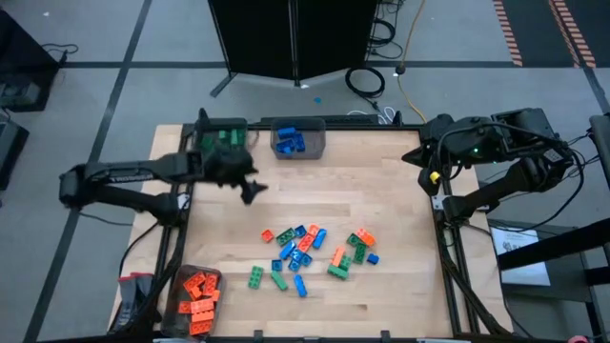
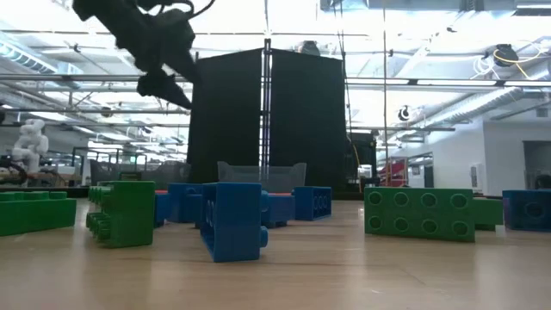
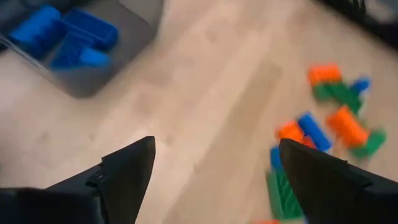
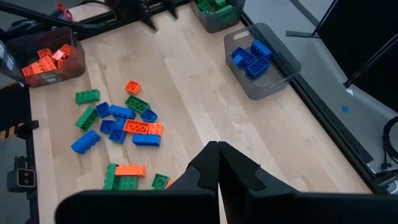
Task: Sort blocks
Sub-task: Put the orange gamepiece into the bottom black bin
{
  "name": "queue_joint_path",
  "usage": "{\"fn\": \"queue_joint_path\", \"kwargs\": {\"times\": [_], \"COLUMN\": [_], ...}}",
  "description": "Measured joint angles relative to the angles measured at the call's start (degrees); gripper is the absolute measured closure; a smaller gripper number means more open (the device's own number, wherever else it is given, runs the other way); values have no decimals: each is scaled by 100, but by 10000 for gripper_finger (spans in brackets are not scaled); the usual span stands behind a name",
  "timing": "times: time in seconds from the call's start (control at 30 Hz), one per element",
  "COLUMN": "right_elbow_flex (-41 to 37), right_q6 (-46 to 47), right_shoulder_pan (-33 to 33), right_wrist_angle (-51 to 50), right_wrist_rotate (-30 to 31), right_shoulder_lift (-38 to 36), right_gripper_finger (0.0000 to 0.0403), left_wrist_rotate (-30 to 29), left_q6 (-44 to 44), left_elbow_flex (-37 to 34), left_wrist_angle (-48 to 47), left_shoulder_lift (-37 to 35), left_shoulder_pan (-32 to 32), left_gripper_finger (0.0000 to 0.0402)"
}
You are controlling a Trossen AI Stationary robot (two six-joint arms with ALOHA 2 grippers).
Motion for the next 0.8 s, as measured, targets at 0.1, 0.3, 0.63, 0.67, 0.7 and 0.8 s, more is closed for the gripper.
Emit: {"fn": "queue_joint_path", "kwargs": {"times": [0.1,0.3,0.63,0.67,0.7,0.8], "right_elbow_flex": [0,0,0,0,-2,0], "right_q6": [2,4,6,6,4,6], "right_shoulder_pan": [1,2,1,2,2,2], "right_wrist_angle": [66,122,122,122,124,172], "right_wrist_rotate": [0,0,2,2,2,2], "right_shoulder_lift": [0,0,0,0,0,0], "right_gripper_finger": [403,403,403,403,403,403], "left_wrist_rotate": [-728,-1522,-3007,-3079,-3108,-3125], "left_q6": [-222,-1414,-2517,-2620,-2736,-3007], "left_elbow_flex": [-299,-1269,-1809,-1809,-1809,-1809], "left_wrist_angle": [77,913,1830,1894,1935,2272], "left_shoulder_lift": [23,42,308,419,542,990], "left_shoulder_pan": [-717,-1917,-3253,-3330,-3395,-3597], "left_gripper_finger": [57,57,57,57,57,57]}}
